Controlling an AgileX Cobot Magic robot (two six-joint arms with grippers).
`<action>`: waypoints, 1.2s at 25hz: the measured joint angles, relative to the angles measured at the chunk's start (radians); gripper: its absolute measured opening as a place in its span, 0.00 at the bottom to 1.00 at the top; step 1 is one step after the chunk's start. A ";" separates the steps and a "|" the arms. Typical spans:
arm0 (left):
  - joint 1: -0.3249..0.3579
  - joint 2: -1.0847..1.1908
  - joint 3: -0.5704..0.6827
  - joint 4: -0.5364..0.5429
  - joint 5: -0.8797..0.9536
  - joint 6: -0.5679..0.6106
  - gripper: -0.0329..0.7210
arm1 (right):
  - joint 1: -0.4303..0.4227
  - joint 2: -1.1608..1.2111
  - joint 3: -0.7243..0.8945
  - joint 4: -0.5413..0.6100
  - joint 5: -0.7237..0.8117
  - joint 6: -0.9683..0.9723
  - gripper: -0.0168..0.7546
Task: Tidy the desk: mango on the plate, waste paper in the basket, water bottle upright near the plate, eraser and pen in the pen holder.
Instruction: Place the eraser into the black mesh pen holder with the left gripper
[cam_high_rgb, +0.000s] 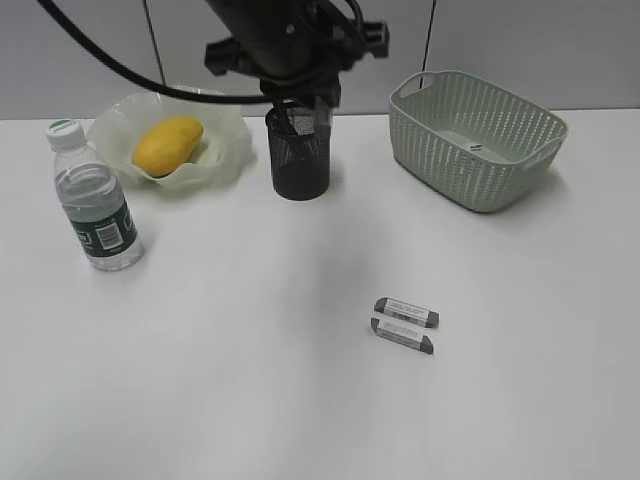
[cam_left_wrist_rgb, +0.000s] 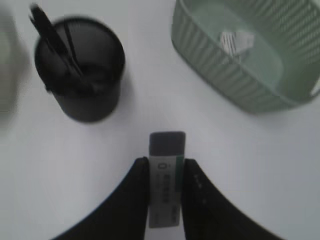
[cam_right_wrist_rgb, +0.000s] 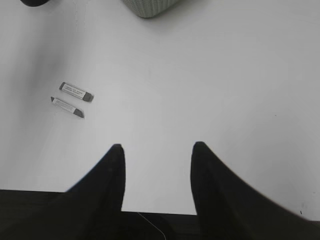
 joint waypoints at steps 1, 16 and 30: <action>0.018 -0.003 0.000 0.006 -0.043 0.022 0.24 | 0.000 0.001 0.000 0.001 -0.002 0.000 0.48; 0.121 0.164 0.000 0.209 -0.552 0.082 0.24 | 0.000 0.001 0.000 0.001 -0.044 0.000 0.48; 0.168 0.269 0.000 0.234 -0.596 0.083 0.24 | 0.000 0.001 0.000 0.001 -0.044 0.000 0.48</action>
